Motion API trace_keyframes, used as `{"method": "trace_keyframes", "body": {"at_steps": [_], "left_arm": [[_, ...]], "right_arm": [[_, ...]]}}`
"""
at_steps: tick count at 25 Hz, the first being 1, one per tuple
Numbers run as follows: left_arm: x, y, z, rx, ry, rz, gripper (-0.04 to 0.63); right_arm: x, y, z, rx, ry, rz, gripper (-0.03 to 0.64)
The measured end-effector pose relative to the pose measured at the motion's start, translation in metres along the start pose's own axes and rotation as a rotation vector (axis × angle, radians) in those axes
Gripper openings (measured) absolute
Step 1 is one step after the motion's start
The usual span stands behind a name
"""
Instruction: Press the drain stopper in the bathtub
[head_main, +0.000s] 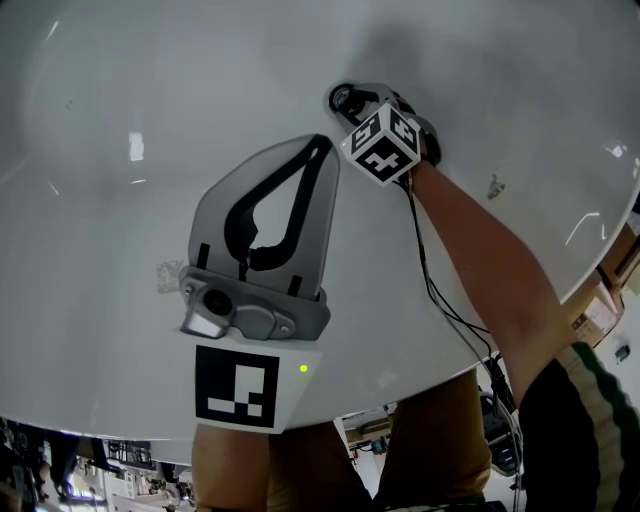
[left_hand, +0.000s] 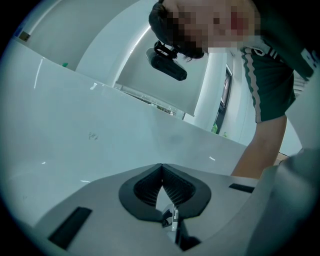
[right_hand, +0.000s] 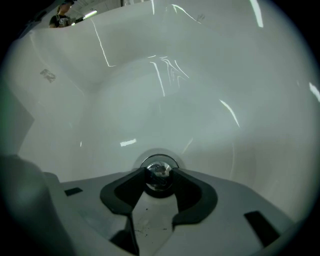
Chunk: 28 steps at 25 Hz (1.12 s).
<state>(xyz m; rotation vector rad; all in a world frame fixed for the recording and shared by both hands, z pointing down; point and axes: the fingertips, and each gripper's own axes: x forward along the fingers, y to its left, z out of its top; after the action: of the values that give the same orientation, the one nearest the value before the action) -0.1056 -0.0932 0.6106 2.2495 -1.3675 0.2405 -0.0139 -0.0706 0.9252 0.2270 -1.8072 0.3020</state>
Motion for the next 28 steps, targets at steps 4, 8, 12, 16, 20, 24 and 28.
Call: {"method": "trace_keyframes", "body": {"at_steps": [4,8,12,16,20,24,28], "left_arm": [[-0.001,0.000,0.001,0.011,-0.004,0.000,0.009],[-0.001,-0.002,0.003,0.029,-0.004,0.000,0.009],[-0.001,-0.004,0.004,0.057,-0.004,-0.004,0.009],[-0.002,-0.006,0.001,0.065,0.011,0.004,0.009],[-0.010,-0.011,0.007,0.063,0.024,0.012,0.009],[-0.017,-0.022,0.024,0.076,0.015,0.000,0.009],[-0.027,-0.033,0.039,0.110,0.021,-0.017,0.009]], "right_arm": [[-0.002,0.000,0.000,0.009,0.004,-0.013,0.184],[-0.008,-0.001,0.000,0.004,-0.011,-0.042,0.180],[-0.016,-0.002,0.005,0.002,-0.038,-0.050,0.161],[-0.026,-0.004,0.009,0.014,-0.054,-0.051,0.161],[-0.043,-0.003,0.017,0.023,-0.077,-0.053,0.161],[-0.066,0.002,0.022,0.040,-0.091,-0.048,0.161],[-0.093,0.004,0.029,0.072,-0.111,-0.063,0.161]]}}
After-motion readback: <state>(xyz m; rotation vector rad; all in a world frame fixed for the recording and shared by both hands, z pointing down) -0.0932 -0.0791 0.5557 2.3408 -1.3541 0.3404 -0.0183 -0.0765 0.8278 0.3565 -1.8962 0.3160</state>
